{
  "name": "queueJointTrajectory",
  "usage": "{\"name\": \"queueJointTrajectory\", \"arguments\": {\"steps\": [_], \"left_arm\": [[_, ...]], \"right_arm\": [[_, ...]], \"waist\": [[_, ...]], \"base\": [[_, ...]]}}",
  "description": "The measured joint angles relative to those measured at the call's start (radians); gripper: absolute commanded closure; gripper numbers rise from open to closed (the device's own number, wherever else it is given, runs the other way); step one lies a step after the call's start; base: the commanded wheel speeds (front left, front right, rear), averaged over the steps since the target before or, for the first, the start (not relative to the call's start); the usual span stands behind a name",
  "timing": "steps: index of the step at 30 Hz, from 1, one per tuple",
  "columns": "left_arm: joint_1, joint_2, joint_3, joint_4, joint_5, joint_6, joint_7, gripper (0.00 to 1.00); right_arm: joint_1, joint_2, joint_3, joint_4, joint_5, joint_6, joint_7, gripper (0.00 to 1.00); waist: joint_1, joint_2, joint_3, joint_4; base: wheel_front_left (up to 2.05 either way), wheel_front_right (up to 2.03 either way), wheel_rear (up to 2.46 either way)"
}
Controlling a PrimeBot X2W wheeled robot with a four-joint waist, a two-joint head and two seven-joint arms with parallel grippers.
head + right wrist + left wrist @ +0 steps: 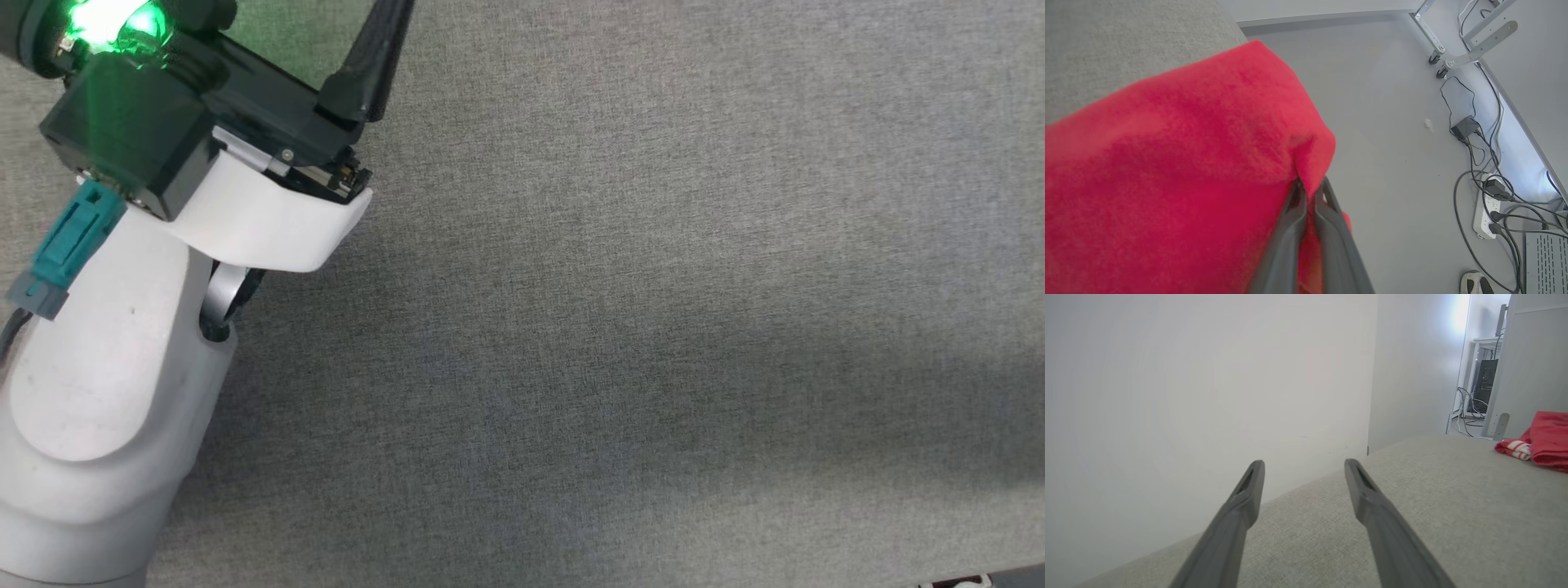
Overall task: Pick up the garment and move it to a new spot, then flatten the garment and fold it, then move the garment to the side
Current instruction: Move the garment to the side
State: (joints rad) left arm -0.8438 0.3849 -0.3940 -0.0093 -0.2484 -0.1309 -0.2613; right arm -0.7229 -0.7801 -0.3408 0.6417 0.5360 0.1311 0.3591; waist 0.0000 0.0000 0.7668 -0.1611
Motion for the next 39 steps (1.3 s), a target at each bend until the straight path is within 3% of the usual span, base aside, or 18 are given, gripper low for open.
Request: {"name": "queueJointTrajectory", "arguments": {"steps": [8,9,10,11,17,22,33,39], "left_arm": [[-0.012,0.013,-0.005,0.001,-0.003,0.000,0.000,0.00],[-0.012,0.013,-0.004,0.001,-0.003,0.000,0.000,0.00],[-0.012,0.013,-0.003,0.001,-0.005,0.000,0.000,0.00],[-0.012,0.013,-0.003,0.001,-0.006,0.000,0.000,0.00],[0.013,0.025,0.004,0.011,-0.021,0.000,0.000,0.00],[0.058,0.001,0.035,0.027,-0.036,0.000,0.000,0.00],[0.262,-0.056,0.153,0.107,-0.051,0.000,0.000,0.00],[0.381,-0.081,0.205,0.144,-0.051,0.000,0.000,0.00]], "right_arm": [[-0.073,0.024,0.048,0.115,-0.042,0.000,-0.083,1.00],[-0.080,0.024,0.052,0.128,-0.045,0.000,-0.091,0.55],[-0.087,0.025,0.058,0.139,-0.045,0.000,-0.097,0.21],[-0.090,0.025,0.066,0.146,-0.046,0.000,-0.104,0.00],[-0.098,0.013,0.117,0.174,-0.043,0.000,-0.136,0.00],[-0.090,-0.008,0.162,0.162,-0.014,0.000,-0.164,0.00],[0.042,0.041,0.339,-0.063,0.065,0.000,-0.272,0.00],[0.121,0.081,0.386,-0.159,0.079,0.000,-0.294,0.00]], "waist": [[0.0000,0.0000,0.014,-0.002],[0.0000,0.0000,0.013,-0.002],[0.0000,0.0000,0.012,-0.002],[0.0000,0.0000,0.010,-0.002],[0.0000,0.0000,-0.016,0.002],[0.0000,0.0000,-0.055,0.014],[0.0000,0.0000,-0.207,0.084],[0.0000,0.0000,-0.306,0.129]], "base": [[0.00,0.00,0.00],[0.00,0.00,0.00],[0.00,0.00,0.00],[0.00,0.00,0.00],[0.00,0.00,0.00],[0.00,0.00,0.00],[0.00,0.00,0.00],[0.00,0.00,0.00]]}}
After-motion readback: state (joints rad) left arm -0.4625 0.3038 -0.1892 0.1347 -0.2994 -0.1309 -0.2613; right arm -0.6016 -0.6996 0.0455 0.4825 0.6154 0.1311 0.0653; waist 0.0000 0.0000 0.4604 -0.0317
